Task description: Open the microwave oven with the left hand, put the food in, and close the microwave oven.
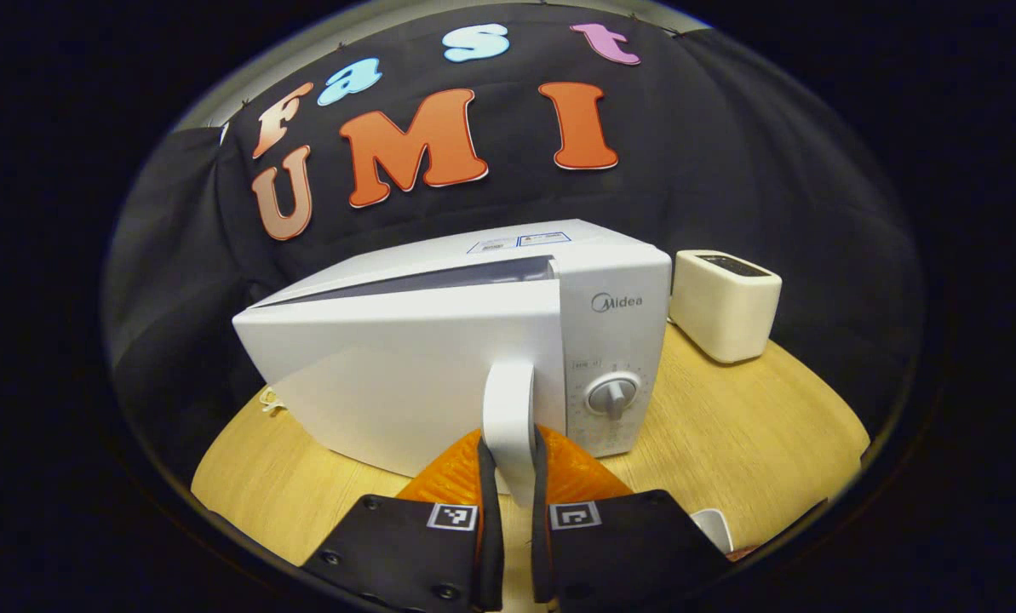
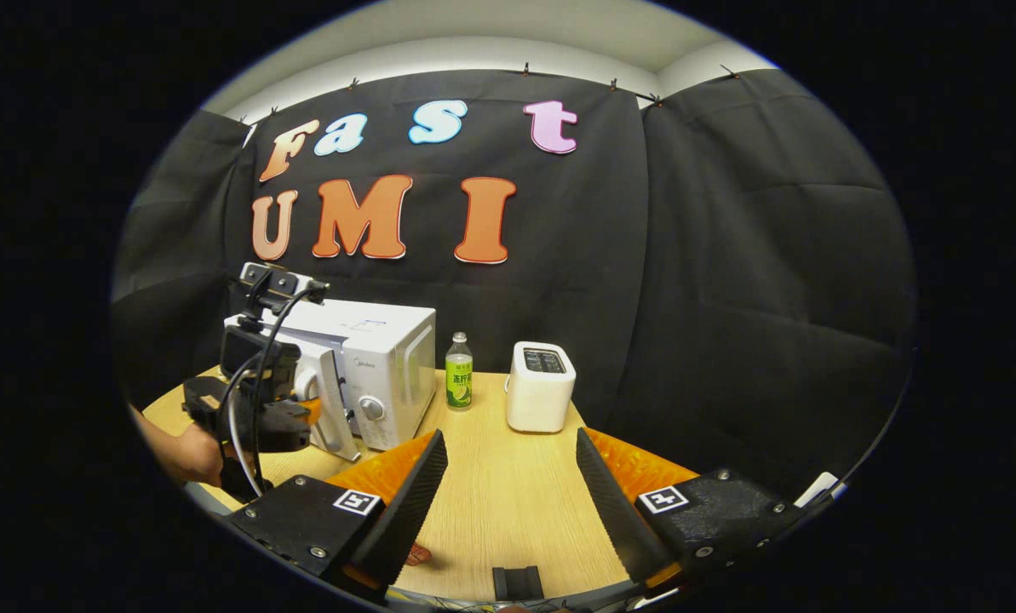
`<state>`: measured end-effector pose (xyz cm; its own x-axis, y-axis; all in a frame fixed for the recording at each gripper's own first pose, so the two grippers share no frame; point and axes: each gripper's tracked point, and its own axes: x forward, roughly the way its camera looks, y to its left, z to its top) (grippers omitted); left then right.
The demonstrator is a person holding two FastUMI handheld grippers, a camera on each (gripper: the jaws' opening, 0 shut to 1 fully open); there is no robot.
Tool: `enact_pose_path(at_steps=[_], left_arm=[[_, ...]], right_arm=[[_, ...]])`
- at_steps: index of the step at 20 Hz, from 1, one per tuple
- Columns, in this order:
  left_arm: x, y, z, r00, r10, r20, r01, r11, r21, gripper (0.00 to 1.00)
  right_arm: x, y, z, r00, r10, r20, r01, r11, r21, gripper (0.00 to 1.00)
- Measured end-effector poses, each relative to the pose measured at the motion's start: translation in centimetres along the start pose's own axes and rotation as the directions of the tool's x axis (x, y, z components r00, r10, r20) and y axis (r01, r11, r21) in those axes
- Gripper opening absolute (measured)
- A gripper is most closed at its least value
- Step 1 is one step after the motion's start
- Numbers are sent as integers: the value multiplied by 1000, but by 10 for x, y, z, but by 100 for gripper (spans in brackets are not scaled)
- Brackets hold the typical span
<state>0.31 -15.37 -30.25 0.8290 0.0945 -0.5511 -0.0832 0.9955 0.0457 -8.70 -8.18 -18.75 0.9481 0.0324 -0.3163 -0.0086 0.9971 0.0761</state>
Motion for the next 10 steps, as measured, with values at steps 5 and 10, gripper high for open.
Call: enact_pose_path(at_steps=[5,10], left_arm=[[-53,35,-27,998,54,-21,-54,999,-9,16],[-87,70,-48,994,103,-45,-103,995,-5,17]], right_arm=[[9,13,-22,995,94,-43,-92,995,28,95],[18,39,-33,979,191,-73,-189,981,41,94]])
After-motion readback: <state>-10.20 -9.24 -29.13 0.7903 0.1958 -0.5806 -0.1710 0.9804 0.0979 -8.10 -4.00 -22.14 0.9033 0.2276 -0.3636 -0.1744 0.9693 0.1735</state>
